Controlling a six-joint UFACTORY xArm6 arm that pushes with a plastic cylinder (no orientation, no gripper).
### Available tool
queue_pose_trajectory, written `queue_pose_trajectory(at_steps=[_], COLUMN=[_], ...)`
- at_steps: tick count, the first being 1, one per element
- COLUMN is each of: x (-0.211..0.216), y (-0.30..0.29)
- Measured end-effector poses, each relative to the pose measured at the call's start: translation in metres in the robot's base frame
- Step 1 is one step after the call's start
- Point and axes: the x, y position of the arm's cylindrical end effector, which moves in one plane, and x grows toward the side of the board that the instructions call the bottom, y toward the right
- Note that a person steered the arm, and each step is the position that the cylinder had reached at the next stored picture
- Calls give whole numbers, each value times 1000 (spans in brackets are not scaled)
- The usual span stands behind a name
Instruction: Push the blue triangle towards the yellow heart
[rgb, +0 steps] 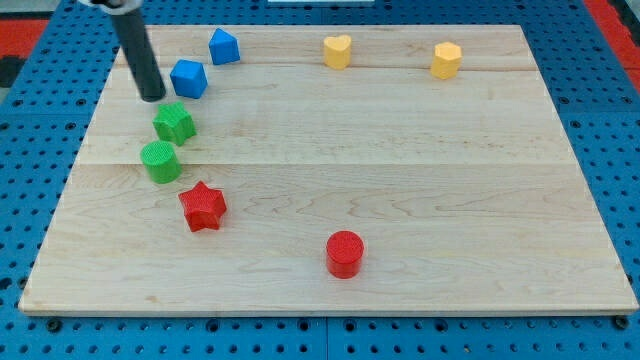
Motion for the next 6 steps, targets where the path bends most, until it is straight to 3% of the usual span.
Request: queue_pose_trajectory(at_steps=[2,3,6], x=[-90,-90,-80], y=[18,71,115])
